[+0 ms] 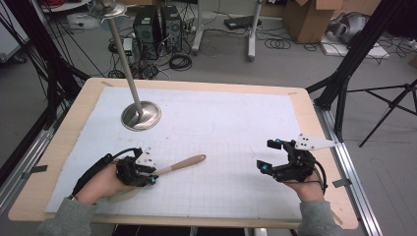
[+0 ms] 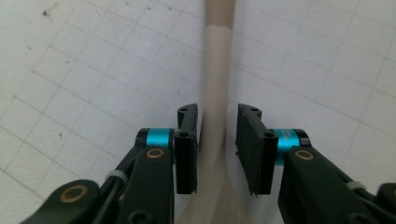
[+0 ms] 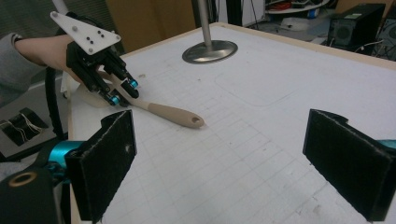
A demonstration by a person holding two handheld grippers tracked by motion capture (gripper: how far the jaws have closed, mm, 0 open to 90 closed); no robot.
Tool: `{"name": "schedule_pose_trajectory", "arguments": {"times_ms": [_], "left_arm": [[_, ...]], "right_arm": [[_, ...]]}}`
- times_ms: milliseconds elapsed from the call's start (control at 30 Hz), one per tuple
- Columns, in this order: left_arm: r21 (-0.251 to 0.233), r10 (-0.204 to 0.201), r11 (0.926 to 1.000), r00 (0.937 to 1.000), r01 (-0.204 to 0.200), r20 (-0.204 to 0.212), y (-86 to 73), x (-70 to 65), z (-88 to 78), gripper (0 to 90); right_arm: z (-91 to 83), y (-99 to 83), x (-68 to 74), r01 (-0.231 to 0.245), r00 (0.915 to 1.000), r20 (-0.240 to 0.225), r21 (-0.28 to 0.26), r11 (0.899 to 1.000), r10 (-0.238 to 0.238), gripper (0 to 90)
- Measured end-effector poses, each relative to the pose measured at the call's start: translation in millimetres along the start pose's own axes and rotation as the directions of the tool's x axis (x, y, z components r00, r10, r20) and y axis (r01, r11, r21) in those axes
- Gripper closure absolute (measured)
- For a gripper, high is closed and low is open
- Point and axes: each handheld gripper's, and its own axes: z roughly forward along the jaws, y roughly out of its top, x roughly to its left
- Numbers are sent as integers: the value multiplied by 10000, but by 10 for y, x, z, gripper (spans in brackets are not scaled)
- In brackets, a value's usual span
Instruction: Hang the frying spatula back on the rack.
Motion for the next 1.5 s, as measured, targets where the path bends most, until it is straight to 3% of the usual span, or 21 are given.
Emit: {"name": "schedule_pose_trajectory", "arguments": {"times_ms": [200, 500, 733, 833, 933, 1500], "left_arm": [[-12, 56, 10000, 10000, -56, 41, 2, 30, 2, 759], [-57, 489, 9988, 9988, -489, 25, 1, 26, 2, 769], [-165, 263, 9995, 9997, -262, 18, 2, 42, -14, 772], [-424, 170, 9990, 9998, -166, 89, 7, 52, -51, 772], [-782, -10, 9969, 9996, 32, 292, 7, 52, -97, 772], [-1656, -384, 9850, 9968, 496, 700, -105, 147, -325, 772]], "right_arm": [[-1, -2, 1, -35, 10000, 18, 20, 10000, 34, 86], [3, -7, 2, -56, 10000, -1, 52, 10000, 56, 86], [-6, -6, -2, -41, 10000, 24, 19, 10000, 41, 86], [-8, -6, -3, -58, 10000, 14, 24, 10000, 58, 86], [-9, -7, -2, -80, 10000, 11, 20, 10000, 80, 86], [-29, -1, -2, -35, 9999, 126, -57, 10000, 35, 86]]}}
